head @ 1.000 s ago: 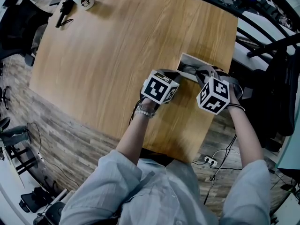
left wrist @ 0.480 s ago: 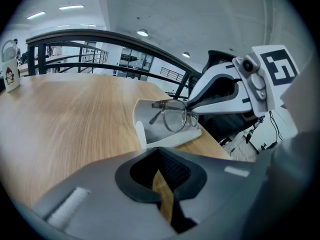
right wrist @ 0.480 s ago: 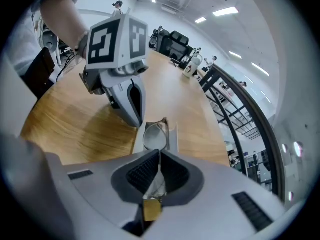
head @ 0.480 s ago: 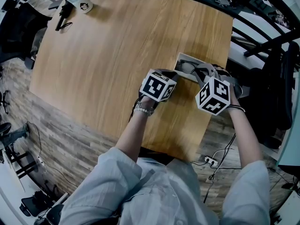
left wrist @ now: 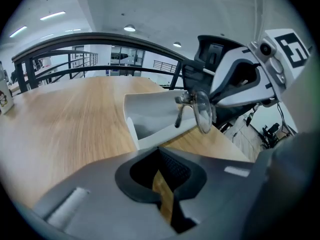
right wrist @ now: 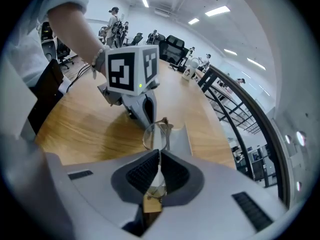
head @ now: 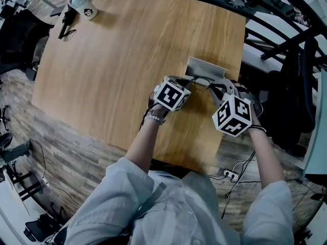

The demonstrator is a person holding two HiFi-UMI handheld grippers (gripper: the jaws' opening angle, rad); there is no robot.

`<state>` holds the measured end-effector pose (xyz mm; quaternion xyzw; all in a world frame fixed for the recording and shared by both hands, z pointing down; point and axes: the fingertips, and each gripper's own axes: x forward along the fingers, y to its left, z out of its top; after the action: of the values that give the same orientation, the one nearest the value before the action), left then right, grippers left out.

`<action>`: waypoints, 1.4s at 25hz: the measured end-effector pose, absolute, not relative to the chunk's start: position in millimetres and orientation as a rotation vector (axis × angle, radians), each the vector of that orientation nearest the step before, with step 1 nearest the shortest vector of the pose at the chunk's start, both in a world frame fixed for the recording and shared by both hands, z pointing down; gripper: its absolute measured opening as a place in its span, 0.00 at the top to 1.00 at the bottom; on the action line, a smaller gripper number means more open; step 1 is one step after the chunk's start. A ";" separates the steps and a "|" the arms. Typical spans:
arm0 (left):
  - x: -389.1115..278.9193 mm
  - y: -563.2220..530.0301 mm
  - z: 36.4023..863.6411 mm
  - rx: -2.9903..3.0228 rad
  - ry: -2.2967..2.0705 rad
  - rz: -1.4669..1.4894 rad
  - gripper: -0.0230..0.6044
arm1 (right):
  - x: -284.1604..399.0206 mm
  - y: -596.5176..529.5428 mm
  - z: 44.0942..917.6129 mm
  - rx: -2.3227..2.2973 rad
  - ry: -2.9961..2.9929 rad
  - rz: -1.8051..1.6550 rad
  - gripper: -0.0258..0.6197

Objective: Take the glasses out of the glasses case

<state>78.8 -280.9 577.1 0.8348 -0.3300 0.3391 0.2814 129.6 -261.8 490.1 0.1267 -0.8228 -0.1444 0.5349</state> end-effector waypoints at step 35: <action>68.2 -292.4 560.9 2.147 -0.863 0.622 0.96 | 137.1 -294.2 484.8 0.510 -2.119 -0.275 0.96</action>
<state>68.2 -292.4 560.9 0.8345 -0.3355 0.2416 0.3643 137.1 -294.2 484.8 0.2065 -0.8591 -0.1115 0.4549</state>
